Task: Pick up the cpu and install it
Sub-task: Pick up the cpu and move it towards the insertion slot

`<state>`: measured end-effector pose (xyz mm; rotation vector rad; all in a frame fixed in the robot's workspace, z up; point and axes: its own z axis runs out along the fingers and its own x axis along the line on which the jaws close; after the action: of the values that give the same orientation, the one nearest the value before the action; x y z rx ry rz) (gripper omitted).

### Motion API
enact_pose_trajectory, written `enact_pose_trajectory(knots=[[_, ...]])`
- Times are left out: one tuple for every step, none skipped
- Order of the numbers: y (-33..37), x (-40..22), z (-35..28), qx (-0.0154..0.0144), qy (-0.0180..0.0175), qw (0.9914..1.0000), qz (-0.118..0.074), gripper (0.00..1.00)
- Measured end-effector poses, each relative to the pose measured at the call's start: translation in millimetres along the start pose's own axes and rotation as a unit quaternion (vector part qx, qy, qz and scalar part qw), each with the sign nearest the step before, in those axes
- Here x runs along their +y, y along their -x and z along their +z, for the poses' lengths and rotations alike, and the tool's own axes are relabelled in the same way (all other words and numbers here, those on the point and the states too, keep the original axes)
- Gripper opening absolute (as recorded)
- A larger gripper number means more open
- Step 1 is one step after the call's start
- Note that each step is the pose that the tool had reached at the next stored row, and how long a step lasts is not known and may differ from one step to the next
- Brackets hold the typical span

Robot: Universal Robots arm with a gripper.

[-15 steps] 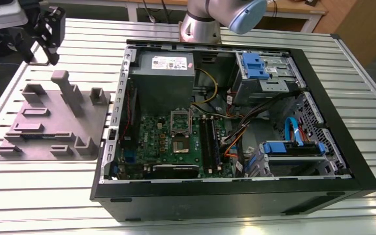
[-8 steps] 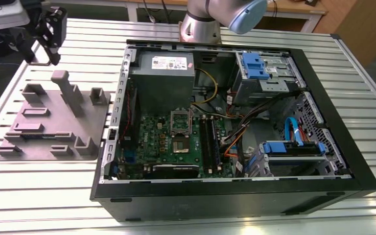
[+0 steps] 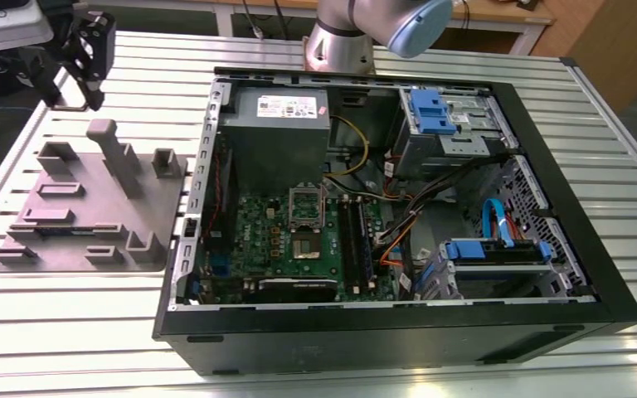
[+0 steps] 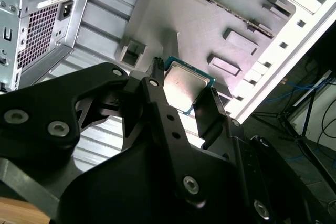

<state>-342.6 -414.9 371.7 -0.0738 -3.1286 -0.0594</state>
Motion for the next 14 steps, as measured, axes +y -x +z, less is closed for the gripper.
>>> enact_pose_trajectory(knots=[[0.3, 0.0, 0.0, 0.0, 0.0, 1.0, 0.0, 0.47], [0.6, 0.0, 0.0, 0.0, 0.0, 1.0, 0.0, 0.47], [0.8, 0.0, 0.0, 0.0, 0.0, 1.0, 0.0, 0.47], [1.2, 0.1, 0.0, 0.0, 0.0, 1.0, 0.0, 0.47], [1.5, 0.1, 0.0, 0.0, 0.0, 1.0, 0.0, 0.47], [1.7, 0.1, 0.0, 0.0, 0.0, 1.0, 0.0, 0.47], [2.0, 0.1, 0.0, 0.0, 0.0, 1.0, 0.0, 0.47], [2.3, 0.1, -0.1, 0.0001, -0.0001, 1.0, 0.0, 0.47], [2.6, 0.1, -0.1, 0.0, 0.0, 1.0, 0.0, 0.47], [2.9, 0.1, 0.0, 0.0, 0.0, 1.0, 0.0, 0.47], [3.3, 0.2, -0.1, 0.0, 0.0, 1.0, 0.0, 0.47], [3.7, 0.2, -0.1, 0.0, 0.0, 1.0, 0.0, 0.47], [4.1, 0.2, -0.1, 0.0, 0.0, 1.0, 0.0, 0.47], [4.5, 0.2, -0.1, 0.0, 0.0, 1.0, 0.0, 0.47]])
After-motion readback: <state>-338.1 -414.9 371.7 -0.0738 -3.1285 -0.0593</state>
